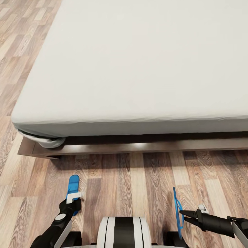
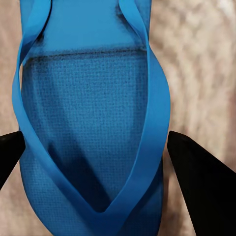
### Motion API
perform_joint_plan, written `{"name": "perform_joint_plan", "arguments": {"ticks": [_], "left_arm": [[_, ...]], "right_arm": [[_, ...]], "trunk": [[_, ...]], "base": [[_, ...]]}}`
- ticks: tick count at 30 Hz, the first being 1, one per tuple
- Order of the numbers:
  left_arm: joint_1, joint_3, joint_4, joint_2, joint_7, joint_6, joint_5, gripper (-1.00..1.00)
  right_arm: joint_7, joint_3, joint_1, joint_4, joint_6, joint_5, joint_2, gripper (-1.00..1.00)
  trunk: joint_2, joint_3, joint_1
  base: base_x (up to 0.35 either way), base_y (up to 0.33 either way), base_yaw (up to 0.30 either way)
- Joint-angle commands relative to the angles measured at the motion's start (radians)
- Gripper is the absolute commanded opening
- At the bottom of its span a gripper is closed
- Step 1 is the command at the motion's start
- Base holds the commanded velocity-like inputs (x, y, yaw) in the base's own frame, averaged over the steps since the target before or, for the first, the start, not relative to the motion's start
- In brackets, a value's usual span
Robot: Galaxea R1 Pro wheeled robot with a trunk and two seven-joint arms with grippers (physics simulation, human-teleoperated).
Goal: In the bedroom, move the book from the bed onto either nightstand, and place the two sandals side by side next to the bed.
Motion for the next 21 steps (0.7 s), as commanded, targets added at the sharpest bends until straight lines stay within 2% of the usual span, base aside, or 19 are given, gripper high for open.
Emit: {"name": "perform_joint_plan", "arguments": {"ticks": [1, 21], "left_arm": [[0.001, -0.009, 0.013, 0.002, 0.008, 0.003, 0.007, -1.0], [0.001, -0.009, 0.013, 0.002, 0.008, 0.003, 0.007, -1.0]], "right_arm": [[0.001, 0.0, 0.0, 0.0, 0.007, -0.004, 0.0, -1.0], [0.002, 0.0, 0.0, -0.001, 0.007, -0.004, -0.002, -1.0]], "trunk": [[0.0, -0.001, 0.0], [0.0, -0.001, 0.0]], "base": [[0.0, 0.0, 0.0], [0.0, 0.0, 0.0]]}}
